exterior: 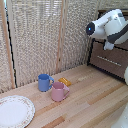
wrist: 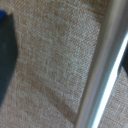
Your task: Propose to navigate your clamp on the clench of the first drawer. Use gentle force to register to the cabinet. Send posterior your swing mandate till over it lurks, a cup of pink essence. Fortify your grip after aiming concentric with the pink cup’s periphery. Manoeuvre the pink towards the cabinet's top. Drop your compression till the cup is resting inside.
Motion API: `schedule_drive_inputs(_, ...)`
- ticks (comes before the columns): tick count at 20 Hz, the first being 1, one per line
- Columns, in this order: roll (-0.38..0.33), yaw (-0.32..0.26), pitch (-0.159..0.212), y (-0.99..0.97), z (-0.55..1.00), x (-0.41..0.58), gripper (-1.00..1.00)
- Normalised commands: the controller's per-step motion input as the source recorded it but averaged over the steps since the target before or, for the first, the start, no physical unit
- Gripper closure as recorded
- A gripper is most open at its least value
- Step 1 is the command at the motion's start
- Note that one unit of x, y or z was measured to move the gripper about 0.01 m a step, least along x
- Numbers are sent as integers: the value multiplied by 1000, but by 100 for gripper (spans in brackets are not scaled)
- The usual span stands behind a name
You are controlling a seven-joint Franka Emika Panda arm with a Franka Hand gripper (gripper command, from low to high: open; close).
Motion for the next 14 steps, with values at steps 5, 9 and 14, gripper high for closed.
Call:
schedule_drive_inputs(5, -6, -5, 0, 93, -12, -11, 100)
schedule_drive_inputs(9, 0, -40, -21, 314, -29, -39, 100)
schedule_drive_inputs(14, 28, -21, -233, 529, 0, -94, 100)
